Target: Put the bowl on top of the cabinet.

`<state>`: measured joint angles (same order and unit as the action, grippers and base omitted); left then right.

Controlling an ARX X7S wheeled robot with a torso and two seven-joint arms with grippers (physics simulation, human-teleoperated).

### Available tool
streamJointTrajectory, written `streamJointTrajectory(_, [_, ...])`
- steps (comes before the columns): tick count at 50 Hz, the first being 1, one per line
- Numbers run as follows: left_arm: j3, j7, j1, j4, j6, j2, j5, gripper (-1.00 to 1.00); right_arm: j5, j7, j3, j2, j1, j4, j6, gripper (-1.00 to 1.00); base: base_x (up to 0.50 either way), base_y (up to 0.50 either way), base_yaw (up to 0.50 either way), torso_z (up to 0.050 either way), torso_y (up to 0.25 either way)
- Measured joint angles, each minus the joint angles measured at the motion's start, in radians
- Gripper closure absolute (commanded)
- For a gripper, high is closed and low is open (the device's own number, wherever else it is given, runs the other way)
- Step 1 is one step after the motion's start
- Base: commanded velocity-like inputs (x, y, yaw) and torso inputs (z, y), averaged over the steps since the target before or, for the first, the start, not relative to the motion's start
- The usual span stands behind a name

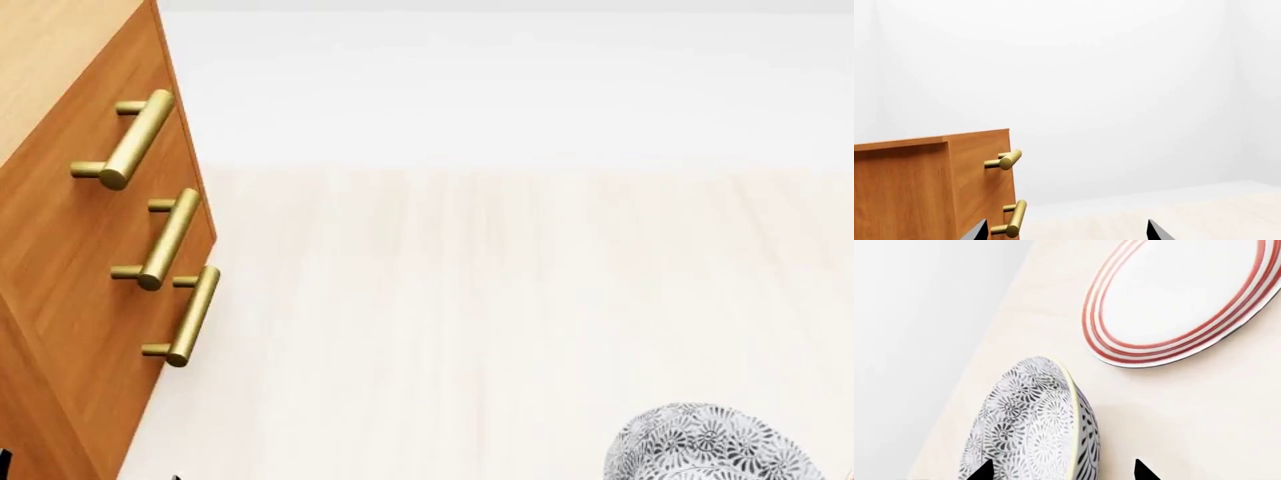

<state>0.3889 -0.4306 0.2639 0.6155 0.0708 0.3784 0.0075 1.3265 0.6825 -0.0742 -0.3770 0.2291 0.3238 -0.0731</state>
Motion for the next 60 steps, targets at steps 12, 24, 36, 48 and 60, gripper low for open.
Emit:
streamJointTrajectory(12, [0.003, -0.004, 0.000, 0.000, 0.001, 0.004, -0.001, -1.00, 0.009, 0.012, 0.012, -0.007, -0.030, -0.038, 0.018, -1.00, 0.00, 0.00, 0.00, 0.000, 0.000])
streamJointTrajectory(24, [0.007, -0.007, -0.001, -0.002, 0.003, 0.007, -0.002, -1.00, 0.013, 0.015, 0.025, -0.012, -0.053, -0.064, 0.032, -1.00, 0.00, 0.00, 0.00, 0.000, 0.000])
streamJointTrajectory(36, [0.012, -0.009, -0.005, -0.006, 0.003, 0.008, -0.003, -1.00, 0.021, 0.009, 0.046, -0.019, -0.097, -0.115, 0.057, -1.00, 0.00, 0.00, 0.00, 0.000, 0.000])
streamJointTrajectory(48, [0.016, -0.011, -0.009, -0.011, 0.003, 0.010, -0.004, -1.00, 0.030, 0.009, 0.050, -0.020, -0.120, -0.149, 0.064, -1.00, 0.00, 0.00, 0.00, 0.000, 0.000])
streamJointTrajectory(60, [0.019, -0.014, -0.010, -0.010, 0.003, 0.012, -0.005, -1.00, 0.033, 0.008, 0.067, -0.018, -0.162, -0.210, 0.080, -1.00, 0.00, 0.00, 0.00, 0.000, 0.000])
